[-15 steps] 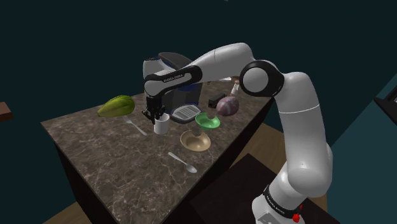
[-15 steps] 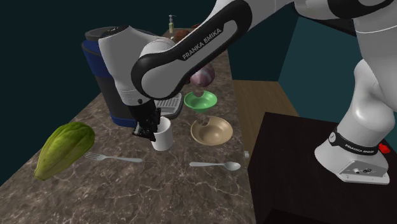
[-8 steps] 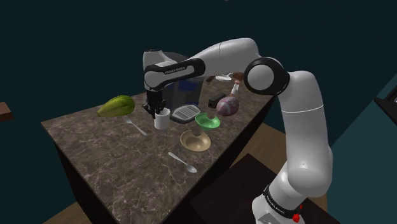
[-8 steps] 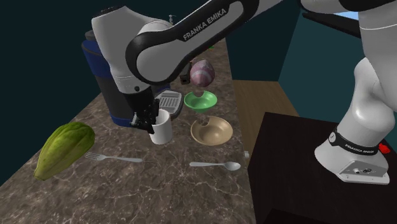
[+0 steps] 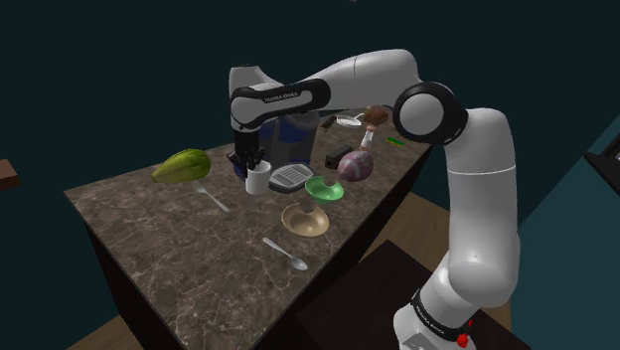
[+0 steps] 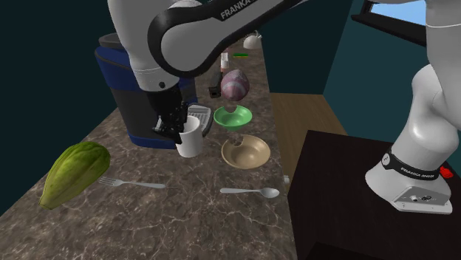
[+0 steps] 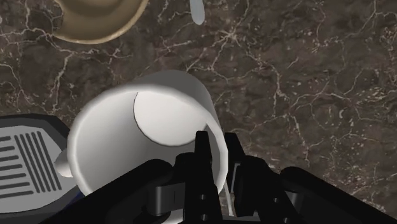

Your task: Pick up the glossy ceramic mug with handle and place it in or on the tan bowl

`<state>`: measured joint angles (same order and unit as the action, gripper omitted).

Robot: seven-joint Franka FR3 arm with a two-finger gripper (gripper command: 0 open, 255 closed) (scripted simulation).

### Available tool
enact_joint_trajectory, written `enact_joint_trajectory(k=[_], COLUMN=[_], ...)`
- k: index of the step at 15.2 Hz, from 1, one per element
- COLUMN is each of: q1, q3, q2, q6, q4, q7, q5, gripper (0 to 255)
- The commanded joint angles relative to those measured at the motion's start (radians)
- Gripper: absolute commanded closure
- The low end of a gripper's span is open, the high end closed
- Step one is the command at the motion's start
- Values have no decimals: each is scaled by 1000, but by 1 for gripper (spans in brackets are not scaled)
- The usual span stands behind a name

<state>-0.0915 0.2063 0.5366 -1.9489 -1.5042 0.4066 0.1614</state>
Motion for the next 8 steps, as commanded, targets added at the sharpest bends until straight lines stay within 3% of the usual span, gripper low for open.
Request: enact_joint_trajectory(k=[1, 8], q1=[25, 110], q3=[2, -10], q2=[-80, -338], q6=[-35, -124], q4=[-113, -448], q7=[-16, -110], q5=[-11, -57], gripper=[255, 255])
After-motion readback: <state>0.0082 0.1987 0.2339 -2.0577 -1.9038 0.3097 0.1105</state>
